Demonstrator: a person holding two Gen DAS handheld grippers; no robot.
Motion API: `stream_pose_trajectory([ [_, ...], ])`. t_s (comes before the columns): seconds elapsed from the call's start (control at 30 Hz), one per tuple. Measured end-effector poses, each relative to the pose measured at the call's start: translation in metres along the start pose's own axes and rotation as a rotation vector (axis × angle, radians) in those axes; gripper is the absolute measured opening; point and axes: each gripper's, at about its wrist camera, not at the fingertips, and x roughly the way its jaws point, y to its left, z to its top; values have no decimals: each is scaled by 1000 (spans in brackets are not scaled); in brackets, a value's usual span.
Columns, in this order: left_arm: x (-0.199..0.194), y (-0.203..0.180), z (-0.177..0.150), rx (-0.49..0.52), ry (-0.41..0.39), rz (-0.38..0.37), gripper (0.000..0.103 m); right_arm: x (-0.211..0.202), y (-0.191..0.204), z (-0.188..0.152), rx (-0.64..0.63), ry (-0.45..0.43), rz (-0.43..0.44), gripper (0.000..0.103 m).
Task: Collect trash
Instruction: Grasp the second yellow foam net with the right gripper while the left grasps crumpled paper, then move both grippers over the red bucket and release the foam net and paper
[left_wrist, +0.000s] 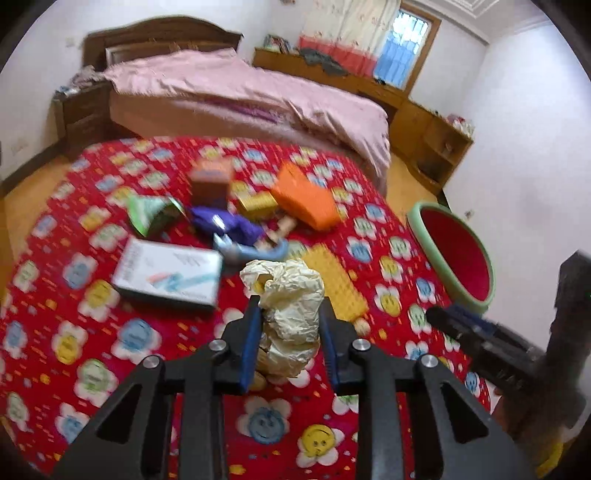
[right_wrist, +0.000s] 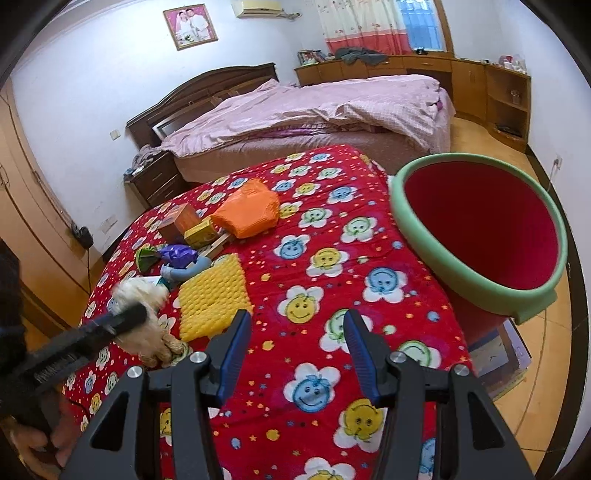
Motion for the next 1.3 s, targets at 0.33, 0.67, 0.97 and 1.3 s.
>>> stream_pose_trajectory([
  [0.33,-7,42,17,-51,-52,146,30,50,27,7,-41,107,74,55],
  [0.67,-6,53,15,-83,-46,150,30,85,52,8,-67,156,136,18],
  [0.97,-18,27,24,-43,-69,100,30,37,42,19,-33,21,170,11],
  [1.3,-16,-26,40,37,-65,9,30,-35,-6,39,29,-161,101,11],
])
